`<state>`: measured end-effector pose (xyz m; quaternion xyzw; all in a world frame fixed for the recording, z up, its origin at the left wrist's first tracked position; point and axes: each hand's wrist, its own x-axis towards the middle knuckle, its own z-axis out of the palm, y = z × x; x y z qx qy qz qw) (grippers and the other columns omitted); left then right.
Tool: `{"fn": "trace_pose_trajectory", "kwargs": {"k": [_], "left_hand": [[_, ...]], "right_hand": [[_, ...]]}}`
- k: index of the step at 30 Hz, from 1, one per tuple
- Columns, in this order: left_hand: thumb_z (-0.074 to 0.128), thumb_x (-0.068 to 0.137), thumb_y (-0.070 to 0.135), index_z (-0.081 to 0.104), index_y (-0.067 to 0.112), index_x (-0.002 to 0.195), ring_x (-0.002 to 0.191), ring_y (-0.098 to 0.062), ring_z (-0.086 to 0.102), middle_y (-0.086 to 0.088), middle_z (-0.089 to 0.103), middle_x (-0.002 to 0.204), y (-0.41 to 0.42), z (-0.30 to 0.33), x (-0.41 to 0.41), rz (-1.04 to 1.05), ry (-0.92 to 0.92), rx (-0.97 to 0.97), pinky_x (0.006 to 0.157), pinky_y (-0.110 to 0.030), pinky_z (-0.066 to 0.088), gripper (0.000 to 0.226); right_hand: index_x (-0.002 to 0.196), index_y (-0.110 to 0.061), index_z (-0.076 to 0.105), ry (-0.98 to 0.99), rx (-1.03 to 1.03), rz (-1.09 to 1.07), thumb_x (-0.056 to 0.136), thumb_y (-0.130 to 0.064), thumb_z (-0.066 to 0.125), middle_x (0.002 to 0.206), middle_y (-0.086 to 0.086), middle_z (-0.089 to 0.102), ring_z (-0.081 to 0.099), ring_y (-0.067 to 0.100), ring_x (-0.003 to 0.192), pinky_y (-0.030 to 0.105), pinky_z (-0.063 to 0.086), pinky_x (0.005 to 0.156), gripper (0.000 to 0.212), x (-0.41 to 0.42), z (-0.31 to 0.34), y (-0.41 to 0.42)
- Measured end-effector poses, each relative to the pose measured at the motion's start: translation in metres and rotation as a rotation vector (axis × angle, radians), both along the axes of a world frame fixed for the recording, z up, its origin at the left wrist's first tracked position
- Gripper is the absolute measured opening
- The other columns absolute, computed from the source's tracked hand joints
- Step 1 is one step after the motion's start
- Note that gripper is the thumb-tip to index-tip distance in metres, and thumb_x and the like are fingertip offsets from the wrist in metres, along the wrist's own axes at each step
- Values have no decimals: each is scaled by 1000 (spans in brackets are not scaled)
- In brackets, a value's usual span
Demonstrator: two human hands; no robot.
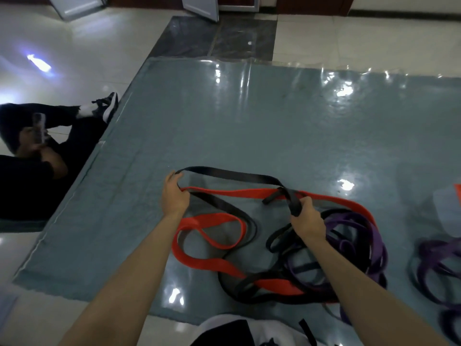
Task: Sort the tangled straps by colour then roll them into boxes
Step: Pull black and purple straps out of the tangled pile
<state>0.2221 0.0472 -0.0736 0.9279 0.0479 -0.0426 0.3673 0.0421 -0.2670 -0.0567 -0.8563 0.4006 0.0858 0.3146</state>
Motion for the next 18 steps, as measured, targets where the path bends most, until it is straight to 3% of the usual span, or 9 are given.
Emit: {"fn": "trace_pose_trajectory", "kwargs": {"k": [3, 6, 8, 9, 12, 14, 16, 18], "left_hand": [[75, 81, 6, 65, 28, 137, 144, -36, 44, -18, 43, 157, 22, -15, 8, -132, 172, 144, 116, -49, 41, 60], [92, 65, 27, 38, 31, 158, 135, -36, 54, -17, 52, 149, 44, -25, 4, -152, 349, 98, 111, -47, 46, 107], [96, 50, 54, 15, 31, 163, 131, -34, 58, -15, 57, 145, 63, -40, -5, -18, 378, 45, 109, -51, 49, 141], [94, 46, 66, 13, 32, 162, 132, -33, 58, -12, 57, 146, 73, -53, -9, 37, 385, 19, 109, -52, 50, 145], [86, 45, 86, 53, 29, 140, 119, -20, 68, 2, 70, 131, 86, -60, -29, -19, 392, -17, 103, -48, 55, 116], [94, 51, 72, 50, 24, 145, 126, -17, 62, 6, 62, 139, 81, -41, -47, -70, 403, -73, 110, -46, 51, 114], [102, 56, 42, 24, 17, 162, 143, -23, 44, -4, 42, 156, 78, -34, -60, -145, 420, -17, 119, -47, 40, 135], [98, 62, 19, 14, 17, 165, 146, -35, 39, -17, 33, 159, 78, -32, -68, -231, 386, 155, 115, -51, 42, 133]], "right_hand": [[112, -20, 52, -46, 95, 68, 84, -31, 84, 108, 2, 66, 64, 27, 96, 34, 44, 76, 44, -5, -5, -9], [109, -13, 59, -223, 174, -34, 83, -26, 86, 101, 1, 66, 63, 22, 95, 28, 42, 78, 40, -4, 0, -6], [108, -13, 61, -303, 227, -102, 82, -28, 87, 99, 0, 68, 64, 20, 93, 28, 43, 78, 39, -4, 2, -4], [107, -14, 61, -329, 272, -111, 82, -31, 87, 100, 0, 70, 66, 19, 92, 28, 45, 77, 40, -4, 3, -2], [103, -18, 60, -375, 418, -87, 83, -37, 86, 88, 2, 76, 71, 16, 86, 30, 51, 80, 38, -6, 0, 5], [104, -13, 60, -423, 495, -92, 86, -35, 83, 76, 3, 76, 71, 13, 78, 30, 50, 83, 36, -6, 1, 9], [108, -3, 60, -458, 557, -104, 91, -30, 79, 71, 5, 75, 70, 8, 71, 31, 50, 86, 37, -6, 4, 12], [112, 1, 59, -467, 581, -108, 94, -22, 76, 77, 13, 76, 66, 4, 59, 25, 51, 72, 34, -7, 8, 13]]}}
